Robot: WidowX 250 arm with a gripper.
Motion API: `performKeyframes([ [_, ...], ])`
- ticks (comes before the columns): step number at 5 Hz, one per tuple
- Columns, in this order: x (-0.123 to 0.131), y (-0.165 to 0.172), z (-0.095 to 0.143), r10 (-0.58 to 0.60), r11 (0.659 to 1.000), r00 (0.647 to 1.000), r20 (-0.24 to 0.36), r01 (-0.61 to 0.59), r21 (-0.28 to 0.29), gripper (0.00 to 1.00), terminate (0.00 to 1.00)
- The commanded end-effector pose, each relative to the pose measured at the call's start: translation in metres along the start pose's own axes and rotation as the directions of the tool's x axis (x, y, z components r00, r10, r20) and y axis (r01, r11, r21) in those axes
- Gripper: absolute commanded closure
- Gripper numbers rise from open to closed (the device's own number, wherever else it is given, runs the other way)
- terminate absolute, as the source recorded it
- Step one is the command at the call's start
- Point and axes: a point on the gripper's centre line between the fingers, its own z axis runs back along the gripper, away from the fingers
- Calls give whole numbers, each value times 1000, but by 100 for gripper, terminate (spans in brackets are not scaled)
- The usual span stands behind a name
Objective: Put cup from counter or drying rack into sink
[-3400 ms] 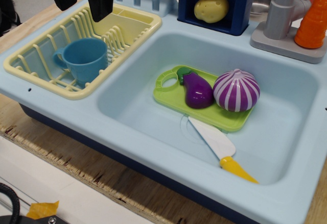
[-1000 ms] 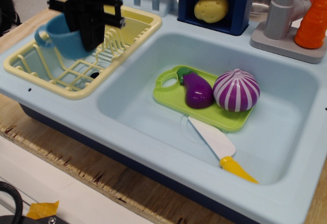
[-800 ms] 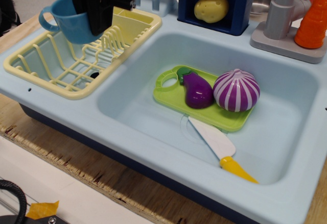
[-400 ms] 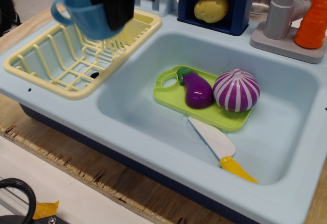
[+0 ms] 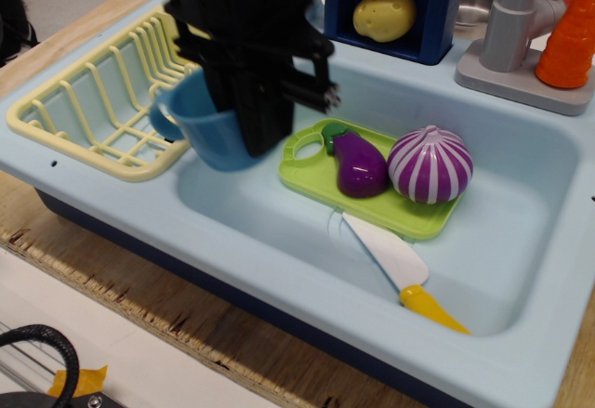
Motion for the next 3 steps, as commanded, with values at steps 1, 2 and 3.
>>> performKeyframes([
  [1,14,-23,-6,-81,994,996,45,85,-76,0,0],
  [2,14,-23,-6,-81,994,996,45,85,-76,0,0],
  [3,14,-23,-6,-81,994,996,45,85,-76,0,100],
])
